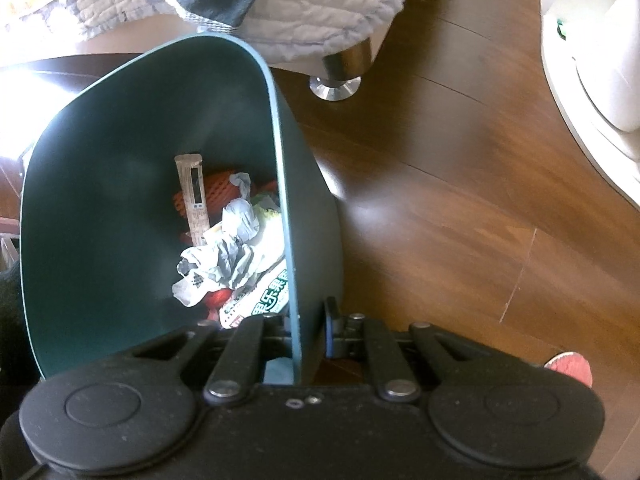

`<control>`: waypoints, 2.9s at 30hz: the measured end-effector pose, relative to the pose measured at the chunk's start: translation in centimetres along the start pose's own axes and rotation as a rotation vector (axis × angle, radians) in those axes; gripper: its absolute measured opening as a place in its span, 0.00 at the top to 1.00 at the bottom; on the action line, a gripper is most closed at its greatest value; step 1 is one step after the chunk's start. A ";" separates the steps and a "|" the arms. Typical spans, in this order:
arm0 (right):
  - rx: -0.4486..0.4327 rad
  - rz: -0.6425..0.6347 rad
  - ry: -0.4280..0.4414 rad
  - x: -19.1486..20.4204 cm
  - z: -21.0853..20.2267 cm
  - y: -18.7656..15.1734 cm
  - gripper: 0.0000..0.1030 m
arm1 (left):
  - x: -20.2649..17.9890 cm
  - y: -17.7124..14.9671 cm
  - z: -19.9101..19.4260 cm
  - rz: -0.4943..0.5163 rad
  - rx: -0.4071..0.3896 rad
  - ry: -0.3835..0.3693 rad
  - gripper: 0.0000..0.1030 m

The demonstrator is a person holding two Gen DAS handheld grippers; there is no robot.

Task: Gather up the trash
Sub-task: 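Lower the left gripper and grasp the teal-edged bubble-wrap sheet, then carry the bubble-wrap sheet with the left gripper into the teal bin and release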

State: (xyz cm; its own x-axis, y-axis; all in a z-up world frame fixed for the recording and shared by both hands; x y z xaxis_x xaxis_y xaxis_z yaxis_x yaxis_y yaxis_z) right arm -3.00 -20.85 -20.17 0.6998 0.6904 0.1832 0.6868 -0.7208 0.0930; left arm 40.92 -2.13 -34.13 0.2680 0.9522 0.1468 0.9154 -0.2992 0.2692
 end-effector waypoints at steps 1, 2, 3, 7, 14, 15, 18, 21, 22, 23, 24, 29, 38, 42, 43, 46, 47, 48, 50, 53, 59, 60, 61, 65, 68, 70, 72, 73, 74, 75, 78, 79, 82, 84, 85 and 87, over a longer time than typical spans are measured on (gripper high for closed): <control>-0.003 0.009 -0.002 -0.1 0.0 0.0 0.91 | -0.1 0.0 -0.8 -0.004 -0.009 -0.009 0.97; -0.006 0.016 -0.001 -0.1 0.1 0.1 0.91 | 0.0 0.0 -1.6 -0.006 -0.015 -0.019 0.97; -0.012 0.027 -0.003 -0.2 -0.1 0.2 0.91 | 0.0 0.0 -2.3 -0.008 -0.017 -0.029 0.97; -0.034 0.054 -0.011 -0.7 -1.1 0.2 0.91 | -0.5 -0.4 -5.0 -0.008 -0.018 -0.063 0.97; -0.049 0.098 -0.052 -2.3 -2.5 -0.5 0.93 | -1.9 -1.6 -10.7 0.068 -0.073 -0.101 0.97; -0.052 0.099 -0.063 -2.6 -2.7 -0.7 0.93 | -2.2 -2.0 -11.3 0.081 -0.072 -0.113 0.97; -0.076 0.091 -0.111 -3.2 -3.7 -1.2 0.95 | -3.4 -2.5 -13.8 0.131 -0.092 -0.143 0.97; -0.087 0.057 -0.170 -3.4 -4.3 -1.4 0.97 | -4.7 -3.6 -16.8 0.198 -0.112 -0.185 0.97; -0.092 0.040 -0.189 -3.3 -4.4 -1.5 0.97 | -5.4 -4.0 -18.0 0.226 -0.120 -0.202 0.97; -0.092 0.042 -0.198 -3.4 -4.5 -1.7 0.97 | -5.7 -4.3 -18.9 0.249 -0.124 -0.223 0.97; -0.087 0.048 -0.204 -3.5 -4.6 -1.8 0.97 | -6.0 -4.8 -20.1 0.278 -0.129 -0.247 0.97; -0.062 0.066 -0.223 -2.6 -4.9 -2.5 0.98 | -6.8 -7.4 -25.6 0.395 -0.137 -0.337 0.97; -0.071 0.031 -0.204 -1.7 -6.1 -3.2 0.98 | -6.7 -12.7 -35.8 0.492 -0.231 -0.491 0.97; -0.083 -0.024 -0.185 -1.4 -6.3 -3.0 0.98 | -7.0 -14.6 -40.9 0.520 -0.287 -0.554 0.97; -0.086 -0.029 -0.178 -1.6 -5.7 -2.9 0.98 | -7.3 -15.3 -41.7 0.521 -0.288 -0.556 0.97; -0.093 -0.049 -0.154 -1.5 -5.7 -2.7 0.97 | -8.9 -18.4 -42.5 0.539 -0.241 -0.541 0.97; -0.093 -0.062 -0.146 -1.5 -5.8 -2.7 0.96 | -9.5 -19.3 -42.4 0.552 -0.220 -0.541 0.97; -0.093 -0.076 -0.140 -1.5 -5.8 -2.7 0.96 | -10.1 -20.3 -42.4 0.563 -0.207 -0.536 0.97; -0.094 -0.109 -0.134 -1.7 -5.9 -2.8 0.95 | -11.8 -22.7 -42.2 0.595 -0.198 -0.508 0.97; -0.096 -0.154 -0.125 -1.7 -5.8 -2.8 0.94 | -14.4 -25.0 -40.8 0.617 -0.164 -0.458 0.97; -0.083 -0.222 -0.102 -2.0 -5.6 -3.0 0.92 | -17.6 -27.7 -36.4 0.559 -0.029 -0.353 0.97; -0.082 -0.237 -0.097 -2.0 -5.6 -3.0 0.91 | -17.9 -28.1 -36.0 0.549 -0.023 -0.334 0.97; -0.080 -0.249 -0.090 -2.1 -5.6 -3.0 0.91 | -18.2 -28.3 -35.5 0.537 -0.015 -0.314 0.97; -0.078 -0.281 -0.063 -2.3 -5.6 -2.9 0.88 | -19.4 -29.1 -33.7 0.507 0.029 -0.259 0.97; -0.080 -0.319 -0.051 -2.3 -5.7 -3.1 0.86 | -19.7 -30.0 -32.6 0.509 0.052 -0.232 0.97; -0.081 -0.339 -0.035 -2.3 -5.8 -3.2 0.83 | -20.1 -30.6 -31.9 0.517 0.070 -0.224 0.97; -0.078 -0.364 -0.024 -2.4 -5.9 -3.3 0.83 | -20.3 -31.3 -31.3 0.513 0.081 -0.221 0.97; -0.079 -0.372 -0.019 -2.3 -5.9 -3.2 0.82 | -20.4 -31.5 -31.1 0.510 0.086 -0.215 0.97; -0.083 -0.382 -0.017 -2.2 -6.1 -3.4 0.81 | -20.5 -31.7 -30.8 0.506 0.090 -0.210 0.97; -0.086 -0.395 -0.020 -2.2 -6.3 -3.4 0.80 | -20.6 -31.9 -30.8 0.505 0.088 -0.212 0.97; -0.109 -0.436 -0.016 -1.8 -7.3 -3.6 0.76 | -21.0 -32.1 -31.0 0.517 0.062 -0.210 0.97; -0.118 -0.454 -0.014 -1.6 -7.7 -3.7 0.76 | -21.1 -32.3 -31.2 0.516 0.057 -0.205 0.97; -0.139 -0.507 -0.007 -1.3 -8.6 -4.0 0.74 | -21.3 -33.0 -32.1 0.507 0.027 -0.207 0.96; -0.151 -0.531 -0.001 -1.3 -9.1 -4.1 0.73 | -21.1 -33.2 -32.8 0.494 0.010 -0.206 0.95; -0.158 -0.541 0.001 -1.3 -9.3 -4.1 0.73 | -20.9 -33.4 -33.2 0.483 0.005 -0.208 0.95; -0.168 -0.558 0.005 -1.3 -9.6 -4.0 0.72 | -20.3 -33.2 -34.1 0.464 0.000 -0.214 0.95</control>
State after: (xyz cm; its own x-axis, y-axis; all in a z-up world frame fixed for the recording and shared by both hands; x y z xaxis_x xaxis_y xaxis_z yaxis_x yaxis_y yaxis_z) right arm -8.54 -19.40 -11.41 0.2399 0.9685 0.0665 0.9104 -0.2482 0.3310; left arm -5.14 -13.65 -13.55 0.7014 0.7108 0.0528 0.6859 -0.6932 0.2215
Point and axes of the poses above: each gripper's, at about its wrist camera, not at the fingertips, and z roughly the way its jaws point, x to its left, y to its top, the point moved 3 cm from there along z, roughly the way its jaws point, and after that the axes turned 8 degrees about -z, right-handed, at the moved point
